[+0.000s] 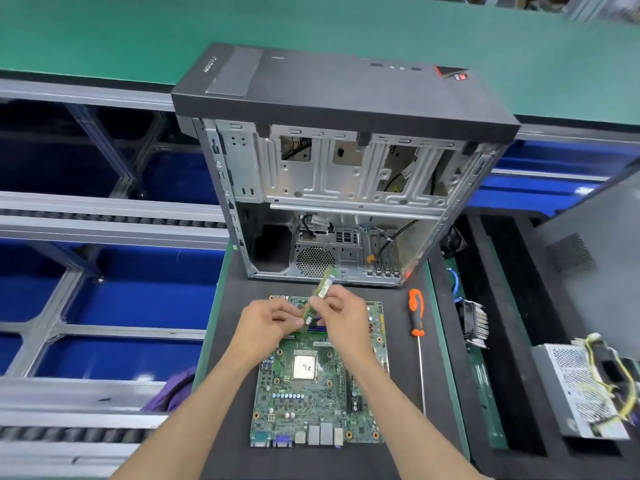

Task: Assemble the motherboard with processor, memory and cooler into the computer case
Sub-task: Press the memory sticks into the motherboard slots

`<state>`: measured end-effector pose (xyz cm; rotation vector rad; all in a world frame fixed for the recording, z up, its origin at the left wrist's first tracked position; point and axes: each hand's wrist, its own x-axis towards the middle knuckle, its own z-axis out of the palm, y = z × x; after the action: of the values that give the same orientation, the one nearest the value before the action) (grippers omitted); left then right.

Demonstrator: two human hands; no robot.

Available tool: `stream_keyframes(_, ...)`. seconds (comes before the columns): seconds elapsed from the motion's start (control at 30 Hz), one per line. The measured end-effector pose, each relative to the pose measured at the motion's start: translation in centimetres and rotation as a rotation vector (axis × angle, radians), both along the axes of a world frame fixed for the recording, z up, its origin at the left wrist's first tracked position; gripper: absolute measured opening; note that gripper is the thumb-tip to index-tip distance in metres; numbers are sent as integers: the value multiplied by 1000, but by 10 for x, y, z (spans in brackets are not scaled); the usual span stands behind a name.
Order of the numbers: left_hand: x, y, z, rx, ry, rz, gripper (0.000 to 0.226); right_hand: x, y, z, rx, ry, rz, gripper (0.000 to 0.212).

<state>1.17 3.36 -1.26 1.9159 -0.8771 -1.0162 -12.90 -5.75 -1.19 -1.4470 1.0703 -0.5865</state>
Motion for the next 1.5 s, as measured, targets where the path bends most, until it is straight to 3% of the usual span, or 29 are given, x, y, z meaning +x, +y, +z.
stream_keyframes(0.17, 24, 5, -6, 13, -273, 262, 17, 6, -14, 1, -833, 510, 444, 23)
stream_keyframes(0.27, 30, 8, -15, 100, -270, 230, 20, 9, -12, -6, -986, 603, 562, 16)
stream_keyframes(0.33, 29, 9, -21, 134, -219, 181, 20, 10, -8, -10, -1007, 645, 573, 9)
stream_keyframes(0.57, 24, 6, -29, 160, -134, 135, 19, 9, -2, -21, -970, 698, 572, 20)
stream_keyframes(0.93, 25, 4, -27, 167, -118, 131, 24, 4, 0, -24, -937, 676, 555, 11)
stream_keyframes(1.5, 27, 5, -30, 135, -84, 100, 31, 3, 0, -25, -983, 718, 599, 21)
